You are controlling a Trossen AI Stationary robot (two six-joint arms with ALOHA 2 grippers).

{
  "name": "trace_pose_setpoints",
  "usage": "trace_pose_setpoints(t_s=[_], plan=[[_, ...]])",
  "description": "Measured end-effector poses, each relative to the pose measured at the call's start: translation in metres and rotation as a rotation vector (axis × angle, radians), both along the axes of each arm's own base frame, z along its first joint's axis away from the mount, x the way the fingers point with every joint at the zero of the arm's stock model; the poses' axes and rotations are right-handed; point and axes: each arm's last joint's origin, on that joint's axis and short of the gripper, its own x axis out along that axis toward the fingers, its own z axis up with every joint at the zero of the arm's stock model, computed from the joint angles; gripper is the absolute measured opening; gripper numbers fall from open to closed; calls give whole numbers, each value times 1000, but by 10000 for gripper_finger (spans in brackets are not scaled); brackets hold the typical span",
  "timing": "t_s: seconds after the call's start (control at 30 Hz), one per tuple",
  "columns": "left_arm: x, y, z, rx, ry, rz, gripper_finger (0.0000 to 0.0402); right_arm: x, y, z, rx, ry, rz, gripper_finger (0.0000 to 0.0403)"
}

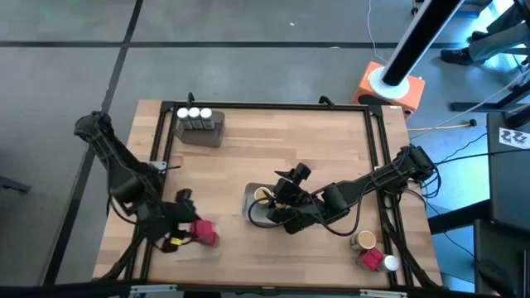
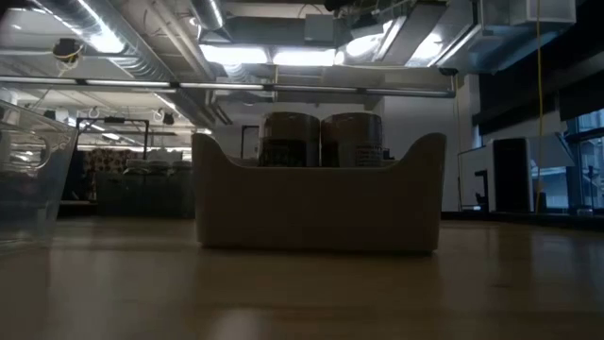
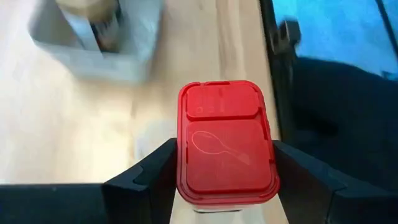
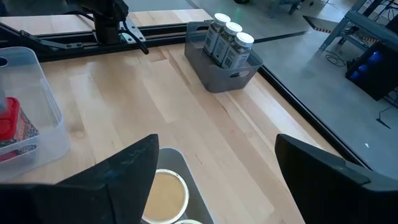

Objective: Sort spices by type
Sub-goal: Put the top red seasoning can into the white bin

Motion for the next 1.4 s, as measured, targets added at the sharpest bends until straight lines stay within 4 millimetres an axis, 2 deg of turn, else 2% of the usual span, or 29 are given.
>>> trace_pose_setpoints(t_s=[0.27,0.6,0.77,1.13,1.4], plan=[[-34,-9,-4,-66,119,8,209,0,0,0,2,-3,0,321],[-61,-15,-43,5,157,38,209,1,0,1,7,-10,-2,321],[-65,-10,-61,77,115,79,209,1,0,1,7,-11,-2,321],[-66,-7,-92,78,81,82,209,1,0,1,7,-12,-2,321],[-68,-4,-105,85,101,88,212,1,0,1,7,-12,-2,321]])
